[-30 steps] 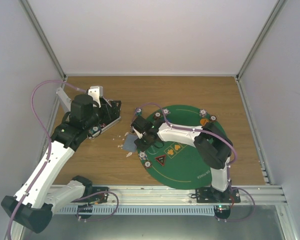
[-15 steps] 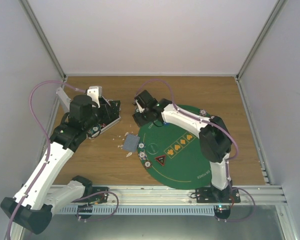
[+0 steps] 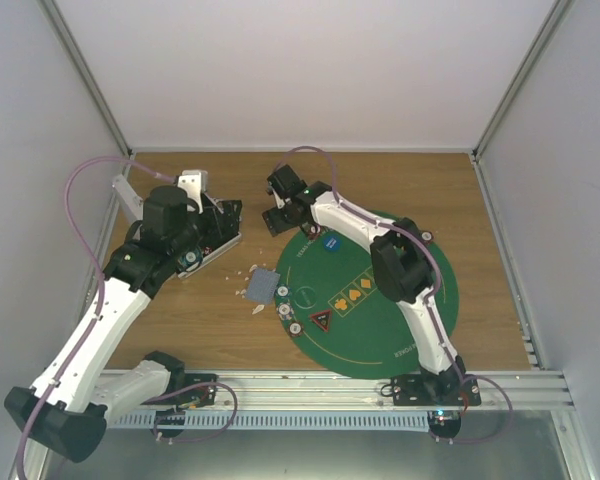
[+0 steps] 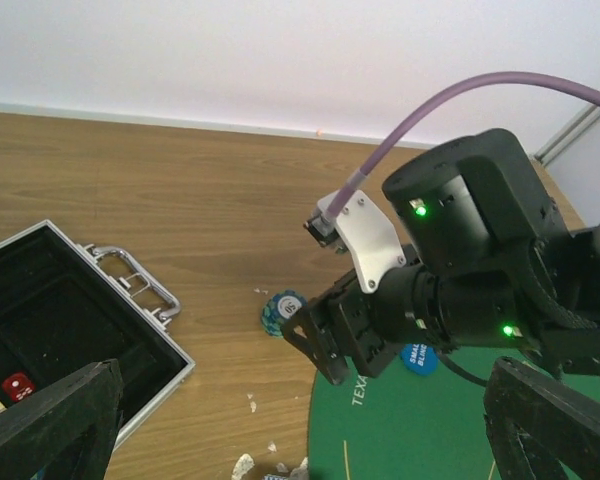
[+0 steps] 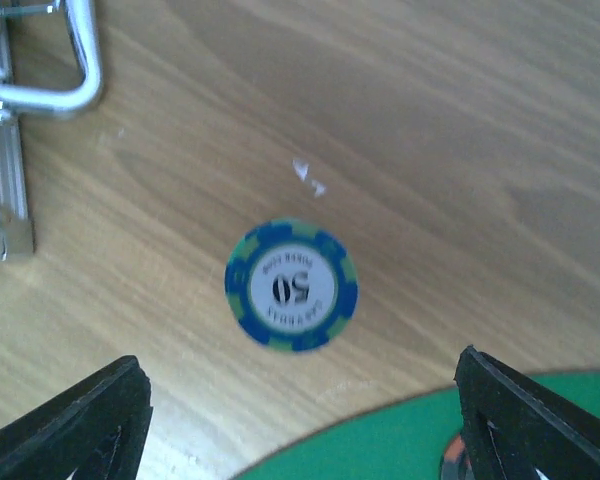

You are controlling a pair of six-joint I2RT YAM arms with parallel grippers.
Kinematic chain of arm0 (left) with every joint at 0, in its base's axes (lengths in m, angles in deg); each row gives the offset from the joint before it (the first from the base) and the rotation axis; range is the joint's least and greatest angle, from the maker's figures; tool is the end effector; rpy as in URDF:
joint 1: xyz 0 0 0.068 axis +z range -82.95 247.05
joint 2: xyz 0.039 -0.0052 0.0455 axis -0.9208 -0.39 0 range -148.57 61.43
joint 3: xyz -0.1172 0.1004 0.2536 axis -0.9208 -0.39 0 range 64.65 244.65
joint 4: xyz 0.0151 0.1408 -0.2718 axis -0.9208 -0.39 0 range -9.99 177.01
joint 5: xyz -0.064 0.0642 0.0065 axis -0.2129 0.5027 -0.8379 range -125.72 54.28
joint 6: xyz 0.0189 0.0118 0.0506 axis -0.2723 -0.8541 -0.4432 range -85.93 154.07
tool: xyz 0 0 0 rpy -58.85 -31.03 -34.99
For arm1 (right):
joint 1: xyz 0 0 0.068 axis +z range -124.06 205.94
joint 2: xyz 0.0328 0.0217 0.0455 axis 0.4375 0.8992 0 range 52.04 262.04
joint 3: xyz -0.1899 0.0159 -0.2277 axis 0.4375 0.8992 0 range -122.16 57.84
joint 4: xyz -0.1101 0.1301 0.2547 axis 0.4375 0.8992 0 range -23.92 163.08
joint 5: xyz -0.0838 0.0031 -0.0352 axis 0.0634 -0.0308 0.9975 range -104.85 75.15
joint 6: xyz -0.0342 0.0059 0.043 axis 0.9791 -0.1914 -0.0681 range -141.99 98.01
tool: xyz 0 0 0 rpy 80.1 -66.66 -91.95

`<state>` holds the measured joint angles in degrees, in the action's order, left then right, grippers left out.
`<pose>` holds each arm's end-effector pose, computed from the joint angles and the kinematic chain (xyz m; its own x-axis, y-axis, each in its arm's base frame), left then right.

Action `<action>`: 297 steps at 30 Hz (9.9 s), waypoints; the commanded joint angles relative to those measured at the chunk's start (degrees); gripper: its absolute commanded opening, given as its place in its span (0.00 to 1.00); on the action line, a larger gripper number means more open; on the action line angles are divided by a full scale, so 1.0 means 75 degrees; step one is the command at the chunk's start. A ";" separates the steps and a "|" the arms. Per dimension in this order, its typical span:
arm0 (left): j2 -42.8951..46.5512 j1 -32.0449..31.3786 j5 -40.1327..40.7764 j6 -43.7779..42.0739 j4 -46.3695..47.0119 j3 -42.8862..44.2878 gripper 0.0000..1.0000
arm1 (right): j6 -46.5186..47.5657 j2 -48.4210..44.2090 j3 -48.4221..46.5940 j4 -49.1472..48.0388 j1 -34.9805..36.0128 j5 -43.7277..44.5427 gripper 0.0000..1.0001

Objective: Distribute texas hold em gaming equipment

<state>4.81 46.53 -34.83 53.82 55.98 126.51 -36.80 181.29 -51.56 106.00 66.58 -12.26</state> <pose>0.2320 -0.0861 0.3925 -0.4975 -0.1746 -0.8497 0.1798 0.9375 -0.2979 0.4219 0.3598 0.1979 -0.7958 -0.3465 -0.4967 -0.4446 0.8911 0.0909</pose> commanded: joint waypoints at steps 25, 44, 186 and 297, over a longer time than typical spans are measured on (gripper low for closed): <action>-0.0218 0.0041 0.0056 -0.0195 0.0469 0.0247 0.99 | 0.0188 0.1829 -0.2201 0.0638 -0.0072 0.0106 0.63; -0.0208 0.0048 0.0058 -0.0172 0.0469 0.0213 0.99 | 0.0220 0.1903 -0.2286 0.0701 -0.0075 0.0113 0.54; -0.0126 0.0040 -0.0036 -0.0043 0.0461 0.0115 0.99 | -0.0674 -0.0404 0.1837 -0.0472 -0.0251 0.0311 0.42; -0.0192 0.0029 -0.0072 0.0027 0.0462 0.0122 0.99 | 0.0265 0.1742 -0.1627 0.0665 0.0098 0.0185 0.32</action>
<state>2.45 46.56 -35.27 53.16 56.44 127.21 -34.55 193.68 -61.59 106.00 67.72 -11.49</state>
